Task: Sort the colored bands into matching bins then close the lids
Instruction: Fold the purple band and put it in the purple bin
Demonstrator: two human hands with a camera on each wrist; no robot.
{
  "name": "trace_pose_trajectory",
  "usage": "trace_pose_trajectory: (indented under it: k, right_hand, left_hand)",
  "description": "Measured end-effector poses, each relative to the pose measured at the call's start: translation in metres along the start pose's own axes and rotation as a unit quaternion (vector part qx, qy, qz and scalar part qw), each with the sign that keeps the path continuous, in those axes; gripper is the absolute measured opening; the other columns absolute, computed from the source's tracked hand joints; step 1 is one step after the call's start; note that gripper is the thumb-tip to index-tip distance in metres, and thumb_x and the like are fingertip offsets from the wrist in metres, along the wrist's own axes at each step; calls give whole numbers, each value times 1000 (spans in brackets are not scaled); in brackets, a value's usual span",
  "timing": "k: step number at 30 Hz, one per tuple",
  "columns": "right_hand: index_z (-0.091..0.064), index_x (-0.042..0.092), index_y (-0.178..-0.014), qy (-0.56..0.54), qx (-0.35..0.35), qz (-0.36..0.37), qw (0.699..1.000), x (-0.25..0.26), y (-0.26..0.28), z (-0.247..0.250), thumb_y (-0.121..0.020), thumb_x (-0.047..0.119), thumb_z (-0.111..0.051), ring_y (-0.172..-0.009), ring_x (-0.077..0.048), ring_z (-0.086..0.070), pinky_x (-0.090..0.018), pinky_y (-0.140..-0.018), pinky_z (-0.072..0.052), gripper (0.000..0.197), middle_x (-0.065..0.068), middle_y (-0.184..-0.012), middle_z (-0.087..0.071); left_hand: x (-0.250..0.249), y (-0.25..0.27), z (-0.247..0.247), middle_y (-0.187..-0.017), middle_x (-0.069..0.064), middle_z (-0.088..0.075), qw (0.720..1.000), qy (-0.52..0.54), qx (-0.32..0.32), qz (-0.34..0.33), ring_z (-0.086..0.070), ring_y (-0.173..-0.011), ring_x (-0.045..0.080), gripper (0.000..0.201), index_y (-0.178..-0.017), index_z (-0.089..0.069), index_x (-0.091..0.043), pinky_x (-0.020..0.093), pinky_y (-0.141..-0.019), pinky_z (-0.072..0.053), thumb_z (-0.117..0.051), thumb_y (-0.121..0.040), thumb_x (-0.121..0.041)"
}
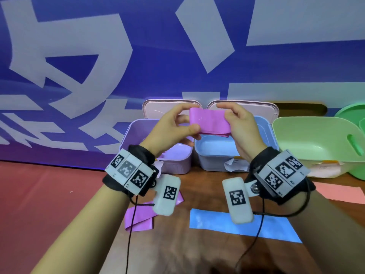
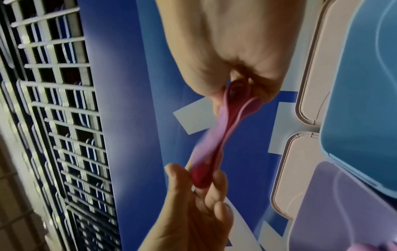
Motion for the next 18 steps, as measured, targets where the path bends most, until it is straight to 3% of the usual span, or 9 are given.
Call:
trace_pose_trajectory:
  k: [2,5,12,15,18]
  right_hand:
    - [-58,21,-99,48,-5,-11,999,-4,-3,-4,-97,10,-32,-72,-7,-49,-12,-49,-40,29,3,-92,-57]
    - [-54,17,-99,85,-11,-8,996,-7,-7,-12,-98,15,-30,-70,-5,-46,-18,-58,-38,24,8,-82,-53]
    - [-49,18,-80,115,-35,87,989,-7,-14,-35,-97,11,-40,-64,5,-45,-9,-61,-35,21,13,-74,-51]
    - [-48,27,-75,108,-30,101,989,-8,-17,-49,-95,8,-43,-68,9,-47,-6,-67,-36,28,15,-77,-53]
    - [-49,21,-74,137,-43,101,984,-11,-23,-66,-92,4,-46,-67,9,-48,-5,-66,-35,25,14,-74,-53]
  left_hand:
    - [3,3,1,-95,8,-64,1000,-12,19,4,-67,-66,16,46,-114,-48,-25,27,-60,-57,-63,-83,5]
    - [10,-1,9,-94,9,-63,1000,-1,0,3,-65,-63,16,46,-115,-48,-22,26,-60,-56,-64,-82,6]
    - [36,-13,39,-79,7,-65,995,83,-14,47,-63,-56,14,45,-111,-53,-21,23,-57,-56,-56,-84,15]
    - [47,-18,55,-71,-1,-66,991,106,11,84,-65,-61,13,43,-111,-54,-25,24,-56,-57,-55,-86,11]
    - [60,-20,66,-77,-6,-68,988,93,40,116,-69,-72,15,32,-110,-52,-29,28,-60,-55,-54,-92,-3]
Point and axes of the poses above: each hand's wrist, its own y-axis away from the middle knuckle, its own z-axis out of the back of the hand, x = y × z, the point moved 7 cm from there along -y, towards the middle knuckle
